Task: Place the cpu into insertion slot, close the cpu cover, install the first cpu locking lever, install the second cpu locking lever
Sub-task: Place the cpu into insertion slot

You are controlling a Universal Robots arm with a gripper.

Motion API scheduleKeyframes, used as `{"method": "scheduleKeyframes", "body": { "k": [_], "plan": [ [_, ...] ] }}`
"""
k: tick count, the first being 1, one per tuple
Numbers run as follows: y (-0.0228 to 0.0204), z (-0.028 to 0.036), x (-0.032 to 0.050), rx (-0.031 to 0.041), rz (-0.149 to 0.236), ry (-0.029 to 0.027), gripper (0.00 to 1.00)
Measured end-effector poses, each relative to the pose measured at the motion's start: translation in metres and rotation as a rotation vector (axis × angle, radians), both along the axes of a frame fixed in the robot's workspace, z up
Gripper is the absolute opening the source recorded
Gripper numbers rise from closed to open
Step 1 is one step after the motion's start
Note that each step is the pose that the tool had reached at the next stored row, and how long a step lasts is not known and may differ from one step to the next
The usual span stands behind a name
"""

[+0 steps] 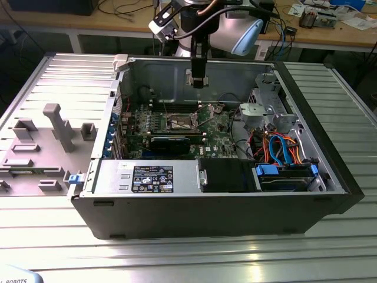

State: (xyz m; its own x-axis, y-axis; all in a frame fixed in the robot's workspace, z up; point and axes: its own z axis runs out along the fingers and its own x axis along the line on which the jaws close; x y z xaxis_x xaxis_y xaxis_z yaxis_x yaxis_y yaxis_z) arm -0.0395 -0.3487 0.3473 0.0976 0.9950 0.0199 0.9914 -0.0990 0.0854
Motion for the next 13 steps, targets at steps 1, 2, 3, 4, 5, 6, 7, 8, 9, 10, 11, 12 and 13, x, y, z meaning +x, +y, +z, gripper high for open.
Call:
{"method": "scheduleKeyframes", "body": {
  "k": [1, 2, 3, 4, 5, 6, 7, 8, 9, 10, 11, 12, 13],
  "plan": [
    [-0.0001, -0.0002, -0.0016, 0.0001, 0.006, -0.0001, 0.54],
    [0.0000, -0.0001, -0.0034, -0.0001, 0.008, 0.0001, 0.54],
    [0.0003, -0.0002, -0.0066, -0.0001, 0.008, 0.0001, 0.54],
    [0.0004, -0.0002, -0.0074, 0.0000, 0.008, 0.0000, 0.54],
    [0.0004, -0.0002, -0.0078, 0.0001, 0.008, 0.0000, 0.54],
    [0.0003, -0.0002, -0.0080, 0.0001, 0.008, 0.0000, 0.54],
    [0.0003, -0.0002, -0.0080, 0.0000, 0.009, 0.0001, 0.54],
    [0.0003, -0.0002, -0.0080, 0.0000, 0.009, 0.0000, 0.54],
    [0.0003, -0.0002, -0.0080, 0.0000, 0.009, 0.0000, 0.54],
    [0.0003, -0.0002, -0.0081, -0.0001, 0.009, 0.0001, 0.54],
    [0.0003, -0.0002, -0.0081, 0.0000, 0.009, 0.0000, 0.54],
    [0.0003, -0.0002, -0.0081, 0.0000, 0.009, 0.0000, 0.54],
    [0.0003, -0.0002, -0.0081, 0.0000, 0.009, 0.0000, 0.54]
  ]
}}
